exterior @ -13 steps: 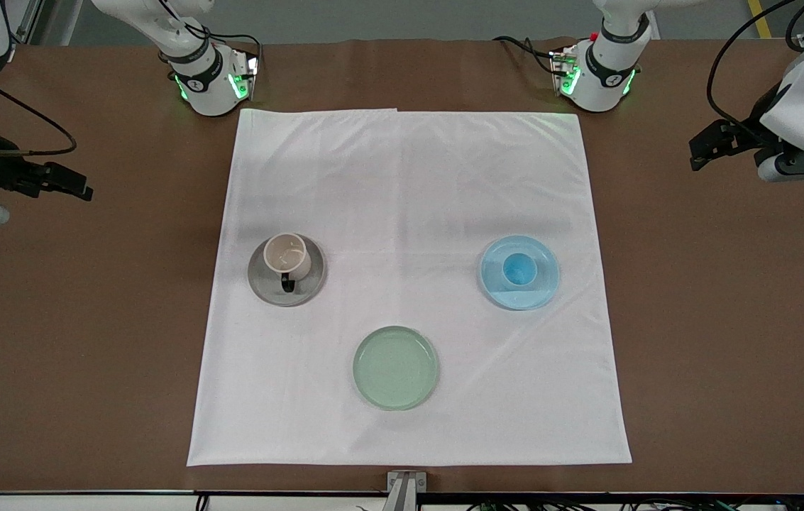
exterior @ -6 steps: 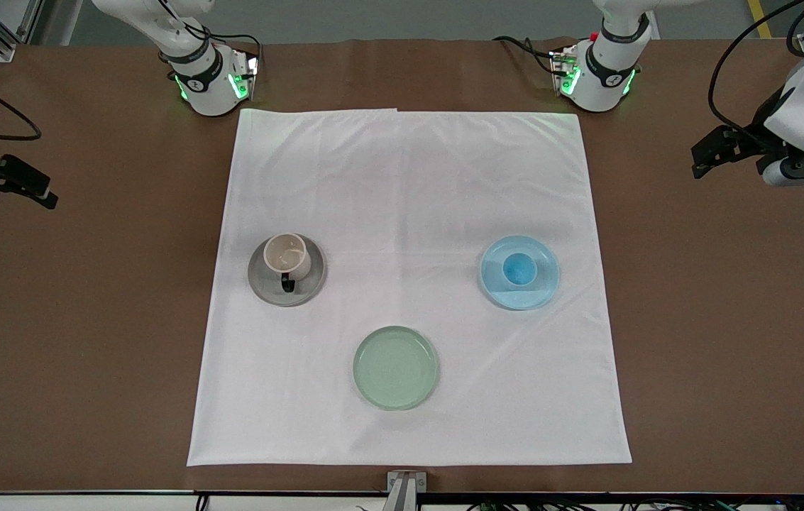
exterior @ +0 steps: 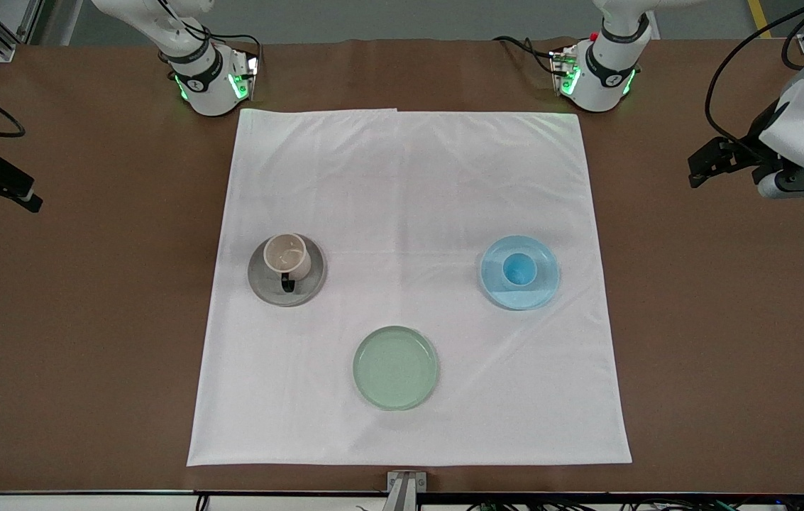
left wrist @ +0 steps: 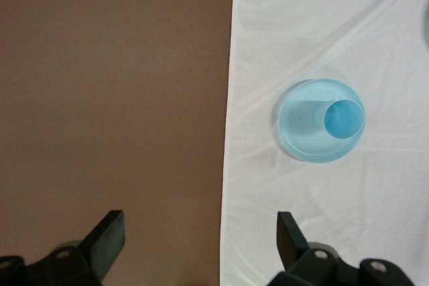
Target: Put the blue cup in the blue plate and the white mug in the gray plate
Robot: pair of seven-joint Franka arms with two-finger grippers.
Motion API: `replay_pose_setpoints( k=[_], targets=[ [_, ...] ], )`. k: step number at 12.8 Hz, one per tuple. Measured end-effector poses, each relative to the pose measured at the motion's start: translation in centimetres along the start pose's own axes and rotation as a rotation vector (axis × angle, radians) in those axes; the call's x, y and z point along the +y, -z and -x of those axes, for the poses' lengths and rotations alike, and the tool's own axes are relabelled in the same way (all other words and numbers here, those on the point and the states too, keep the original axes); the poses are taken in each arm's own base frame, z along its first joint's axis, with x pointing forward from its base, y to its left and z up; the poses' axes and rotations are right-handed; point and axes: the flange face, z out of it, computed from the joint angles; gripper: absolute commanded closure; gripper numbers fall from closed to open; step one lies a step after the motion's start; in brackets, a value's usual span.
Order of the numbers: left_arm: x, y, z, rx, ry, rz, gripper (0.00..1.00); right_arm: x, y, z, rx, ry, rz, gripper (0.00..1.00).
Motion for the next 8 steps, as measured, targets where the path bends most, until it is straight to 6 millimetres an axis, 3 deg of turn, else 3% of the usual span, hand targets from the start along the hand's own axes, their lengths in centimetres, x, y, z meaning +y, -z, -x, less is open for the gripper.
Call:
replay_pose_setpoints(
  k=[8],
  targets=[
    [-0.4, 1.5, 0.6, -0.021, 0.005, -0.003, 0.00, 0.2, 1.6, -0.2, 0.031, -0.003, 0.000, 0.00]
  ],
)
